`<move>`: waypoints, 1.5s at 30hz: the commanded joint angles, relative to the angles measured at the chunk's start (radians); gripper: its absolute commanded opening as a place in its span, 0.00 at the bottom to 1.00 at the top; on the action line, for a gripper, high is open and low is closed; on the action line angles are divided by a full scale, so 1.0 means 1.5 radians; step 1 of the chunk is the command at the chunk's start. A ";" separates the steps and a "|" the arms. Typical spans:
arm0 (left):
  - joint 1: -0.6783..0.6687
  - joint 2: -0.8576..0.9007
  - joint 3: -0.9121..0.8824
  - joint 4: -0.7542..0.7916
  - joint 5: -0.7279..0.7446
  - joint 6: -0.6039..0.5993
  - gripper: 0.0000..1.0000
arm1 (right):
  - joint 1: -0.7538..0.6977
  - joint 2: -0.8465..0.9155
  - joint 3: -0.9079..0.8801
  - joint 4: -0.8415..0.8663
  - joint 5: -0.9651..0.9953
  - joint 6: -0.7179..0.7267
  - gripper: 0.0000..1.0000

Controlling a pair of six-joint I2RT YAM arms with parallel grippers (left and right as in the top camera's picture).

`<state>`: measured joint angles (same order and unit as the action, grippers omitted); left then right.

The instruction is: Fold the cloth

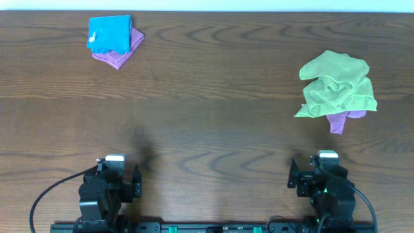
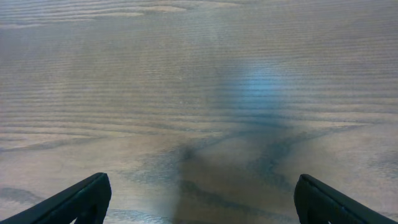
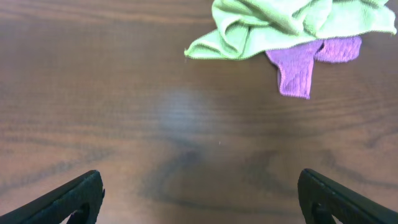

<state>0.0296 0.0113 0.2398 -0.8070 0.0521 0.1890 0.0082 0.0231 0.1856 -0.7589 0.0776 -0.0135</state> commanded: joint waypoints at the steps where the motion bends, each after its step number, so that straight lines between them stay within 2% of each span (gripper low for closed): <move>1: -0.003 -0.005 -0.003 -0.004 -0.005 0.011 0.95 | -0.006 0.003 0.002 0.019 -0.005 0.035 0.99; 4: -0.003 -0.005 -0.003 -0.004 -0.005 0.011 0.95 | -0.011 0.064 0.051 0.030 -0.004 0.071 0.99; 7: -0.003 -0.005 -0.003 -0.004 -0.005 0.011 0.95 | -0.033 0.188 0.155 0.028 -0.004 0.076 0.99; 13: -0.003 -0.005 -0.003 -0.004 -0.005 0.011 0.95 | -0.097 0.496 0.456 -0.018 -0.004 0.100 0.99; 18: -0.003 -0.005 -0.003 -0.004 -0.005 0.011 0.95 | -0.108 0.685 0.655 -0.084 0.034 0.104 0.99; 25: -0.003 -0.005 -0.003 -0.004 -0.005 0.011 0.95 | -0.127 0.933 0.818 -0.094 0.070 0.103 0.99; 28: -0.003 -0.005 -0.003 -0.004 -0.005 0.011 0.95 | -0.136 0.992 0.828 -0.080 0.073 0.079 0.99; 33: -0.003 -0.005 -0.003 -0.004 -0.005 0.011 0.95 | -0.138 1.061 0.827 -0.042 0.073 -0.079 0.99; 39: -0.003 -0.005 -0.003 -0.004 -0.005 0.011 0.95 | -0.146 1.100 0.827 -0.025 0.138 -0.101 0.99; 43: -0.003 -0.005 -0.003 -0.004 -0.005 0.011 0.95 | -0.172 1.130 0.827 0.016 0.127 -0.131 0.99; 45: -0.003 -0.005 -0.003 -0.004 -0.005 0.011 0.95 | -0.186 1.159 0.827 0.037 0.081 -0.184 0.99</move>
<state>0.0296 0.0101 0.2390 -0.8066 0.0521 0.1917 -0.2508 1.7241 1.4071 -0.7158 0.2417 -0.2039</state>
